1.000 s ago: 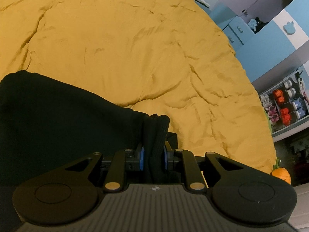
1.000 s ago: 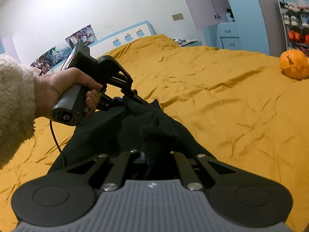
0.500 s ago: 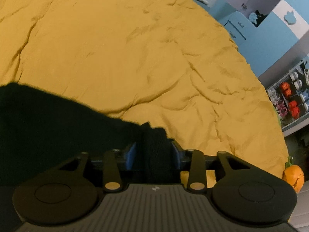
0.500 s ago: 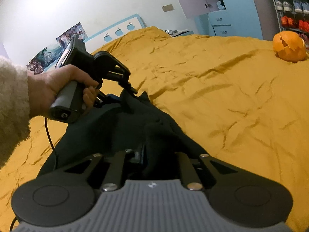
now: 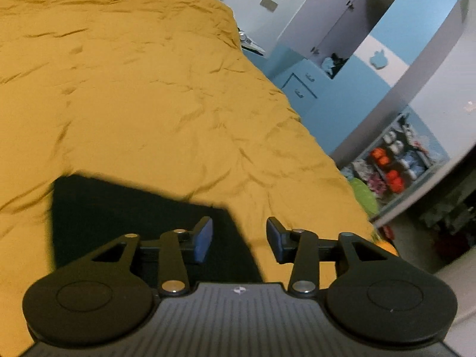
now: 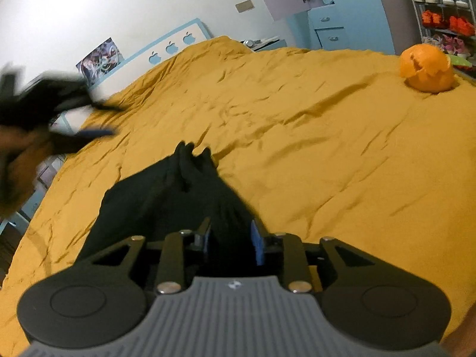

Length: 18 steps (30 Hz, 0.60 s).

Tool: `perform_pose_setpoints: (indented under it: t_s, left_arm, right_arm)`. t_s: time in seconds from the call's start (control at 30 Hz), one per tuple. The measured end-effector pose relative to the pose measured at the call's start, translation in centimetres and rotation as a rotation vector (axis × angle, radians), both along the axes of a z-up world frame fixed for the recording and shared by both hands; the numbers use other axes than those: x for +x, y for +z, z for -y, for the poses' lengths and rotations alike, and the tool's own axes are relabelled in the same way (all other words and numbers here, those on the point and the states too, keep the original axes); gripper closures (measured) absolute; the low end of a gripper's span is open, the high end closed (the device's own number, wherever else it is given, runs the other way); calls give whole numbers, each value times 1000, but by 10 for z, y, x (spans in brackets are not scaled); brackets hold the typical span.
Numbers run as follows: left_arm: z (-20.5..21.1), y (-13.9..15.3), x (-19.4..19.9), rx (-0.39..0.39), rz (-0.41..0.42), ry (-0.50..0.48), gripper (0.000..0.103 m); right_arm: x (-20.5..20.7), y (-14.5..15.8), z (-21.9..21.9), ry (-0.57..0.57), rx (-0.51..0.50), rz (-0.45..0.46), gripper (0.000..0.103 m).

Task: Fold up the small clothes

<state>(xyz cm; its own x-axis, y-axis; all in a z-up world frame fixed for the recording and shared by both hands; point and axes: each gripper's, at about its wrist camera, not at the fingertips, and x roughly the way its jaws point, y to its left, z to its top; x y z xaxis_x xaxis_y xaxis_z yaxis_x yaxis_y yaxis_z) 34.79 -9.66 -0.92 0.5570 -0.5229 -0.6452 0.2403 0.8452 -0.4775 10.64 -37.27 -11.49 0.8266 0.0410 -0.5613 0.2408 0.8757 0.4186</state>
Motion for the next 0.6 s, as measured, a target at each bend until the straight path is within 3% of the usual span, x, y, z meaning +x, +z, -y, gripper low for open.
perform_pose_setpoints:
  t_s: [0.13, 0.3, 0.47, 0.6]
  left_arm:
    - [-67, -7, -71, -47, -44, 36, 40]
    - [-118, -54, -136, -146, -138, 129, 40]
    - [-138, -98, -158, -307, -216, 201, 40]
    - [-140, -122, -154, -399, -277, 203, 40]
  right_arm:
    - [6, 19, 22, 34, -50, 62, 71]
    - [80, 36, 34, 311, -103, 171, 64]
    - [174, 36, 23, 479, -55, 86, 64]
    - [229, 21, 5, 489, -38, -19, 64]
